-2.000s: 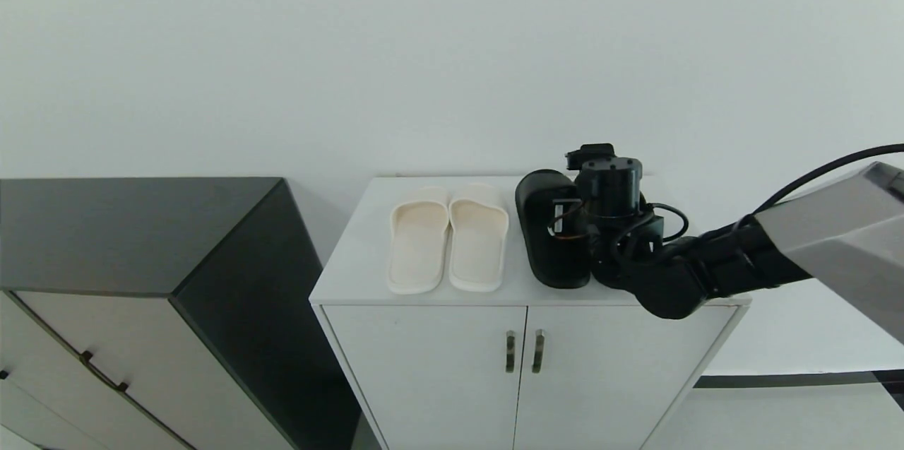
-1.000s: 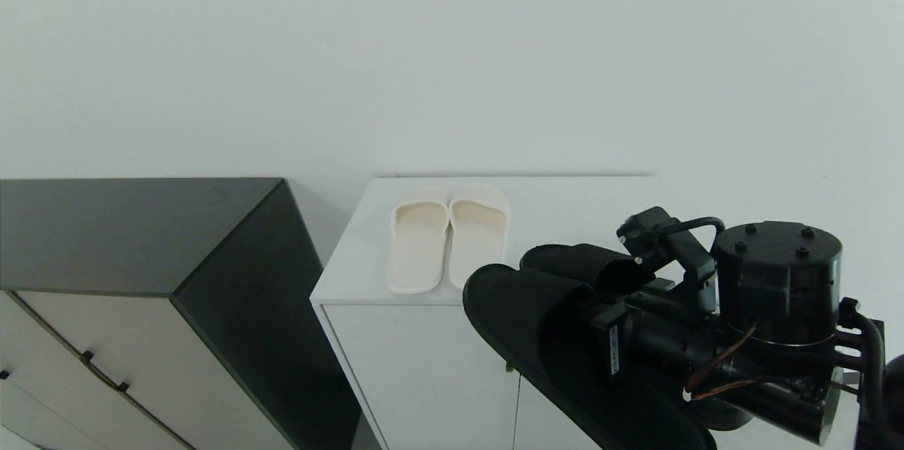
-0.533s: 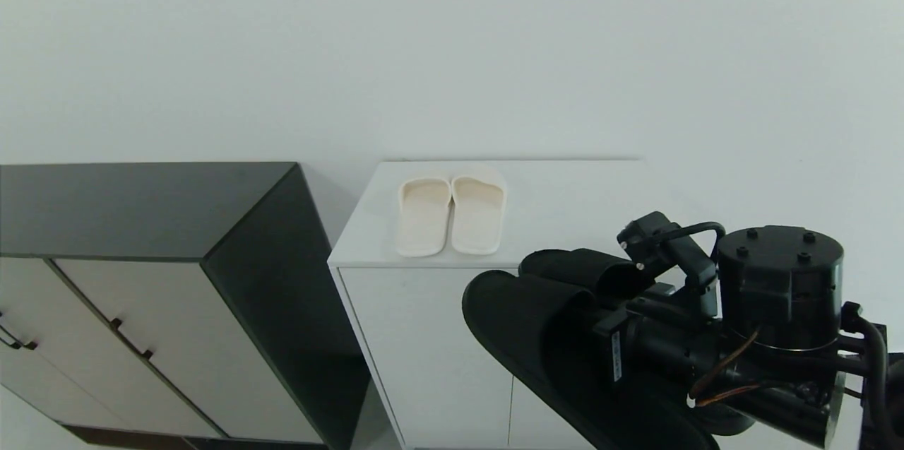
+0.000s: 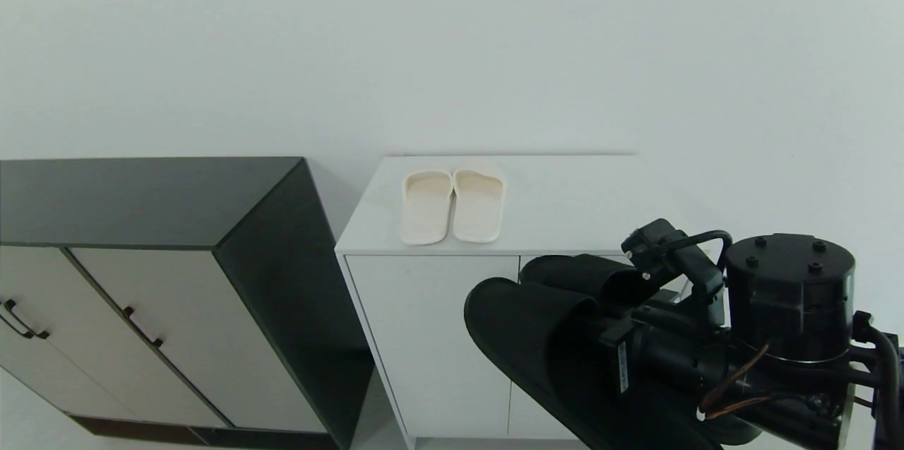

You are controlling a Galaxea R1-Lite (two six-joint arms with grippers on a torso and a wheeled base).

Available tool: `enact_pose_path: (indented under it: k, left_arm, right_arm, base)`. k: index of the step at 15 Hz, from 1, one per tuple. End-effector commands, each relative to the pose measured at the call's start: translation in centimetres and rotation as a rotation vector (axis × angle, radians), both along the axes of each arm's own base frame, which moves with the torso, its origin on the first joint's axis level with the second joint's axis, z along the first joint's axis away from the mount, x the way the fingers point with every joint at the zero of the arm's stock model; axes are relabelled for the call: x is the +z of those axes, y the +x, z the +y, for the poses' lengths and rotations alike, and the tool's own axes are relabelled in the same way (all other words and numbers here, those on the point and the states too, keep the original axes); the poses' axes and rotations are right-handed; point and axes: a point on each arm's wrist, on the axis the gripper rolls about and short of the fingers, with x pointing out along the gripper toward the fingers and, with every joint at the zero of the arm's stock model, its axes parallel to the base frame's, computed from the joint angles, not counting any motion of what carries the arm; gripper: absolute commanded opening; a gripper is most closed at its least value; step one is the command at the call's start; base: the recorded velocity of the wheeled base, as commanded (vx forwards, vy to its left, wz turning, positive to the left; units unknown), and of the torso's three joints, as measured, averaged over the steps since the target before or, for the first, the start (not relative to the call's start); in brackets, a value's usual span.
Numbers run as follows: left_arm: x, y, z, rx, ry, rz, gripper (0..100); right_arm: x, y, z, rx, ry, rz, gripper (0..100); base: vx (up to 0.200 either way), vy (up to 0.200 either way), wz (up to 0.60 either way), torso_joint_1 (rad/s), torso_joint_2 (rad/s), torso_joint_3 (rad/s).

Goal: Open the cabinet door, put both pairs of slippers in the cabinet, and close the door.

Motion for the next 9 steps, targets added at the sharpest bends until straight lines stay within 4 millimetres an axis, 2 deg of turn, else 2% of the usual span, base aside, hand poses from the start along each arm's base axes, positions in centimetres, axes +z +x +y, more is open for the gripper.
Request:
enact_pose_path:
  k: [1,5,9]
  left_arm:
    - [0.01,0.01,0.0,0.0,0.0,0.001,0]
    - [0.01,0.01,0.0,0.0,0.002,0.001,0]
    - [0.01,0.01,0.0,0.0,0.002,0.001,0]
  right_arm:
    - [-0.17,-0.21,-0.07,0.02,-0.001,0.007,0]
    - [-0.21,-0.69,-0.02,0.064,0.003,0.014,0]
    - [-0.52,-0.99,-0.1,0.072,-0.008,0.021,0]
  base:
    - [0.0,0.0,0.0,0.0,0.0,0.0]
    - [0.0,0.0,0.0,-0.013,0.02,0.016]
    - [0.0,0.0,0.0,-0.168,0.39,0.22]
